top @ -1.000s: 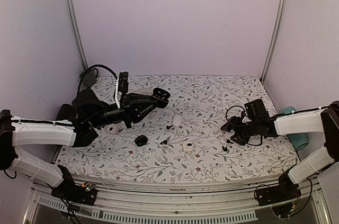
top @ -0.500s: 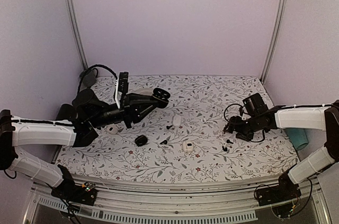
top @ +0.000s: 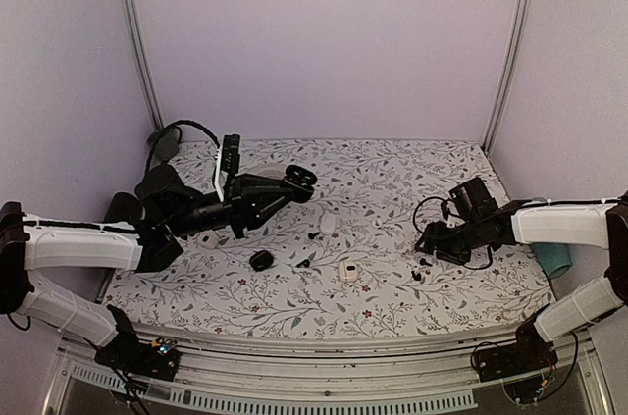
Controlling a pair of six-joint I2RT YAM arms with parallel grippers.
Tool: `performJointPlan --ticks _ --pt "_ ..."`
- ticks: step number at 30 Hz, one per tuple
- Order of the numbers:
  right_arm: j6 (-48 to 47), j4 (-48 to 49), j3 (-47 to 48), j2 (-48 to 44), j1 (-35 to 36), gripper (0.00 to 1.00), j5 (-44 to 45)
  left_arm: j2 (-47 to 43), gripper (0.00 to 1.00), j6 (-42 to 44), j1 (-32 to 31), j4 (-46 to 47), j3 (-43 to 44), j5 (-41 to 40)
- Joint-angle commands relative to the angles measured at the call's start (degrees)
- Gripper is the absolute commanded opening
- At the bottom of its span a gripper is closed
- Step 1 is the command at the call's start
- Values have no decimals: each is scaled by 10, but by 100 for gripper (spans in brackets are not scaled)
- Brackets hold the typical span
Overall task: Insert the wireless bluetooth earbuds into the charging case
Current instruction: Adjust the right earbud at the center of the board.
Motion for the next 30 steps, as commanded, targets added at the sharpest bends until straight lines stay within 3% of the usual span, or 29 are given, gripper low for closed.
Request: performJointPlan --ticks 1,21,30 --pt "-24 44 1 14 3 66 -13 5 0 1 4 14 16 8" --pt "45 5 17 17 55 59 -9 -7 0 1 3 14 6 6" --pt "14 -47 54 26 54 58 61 -6 0 0 2 14 5 8"
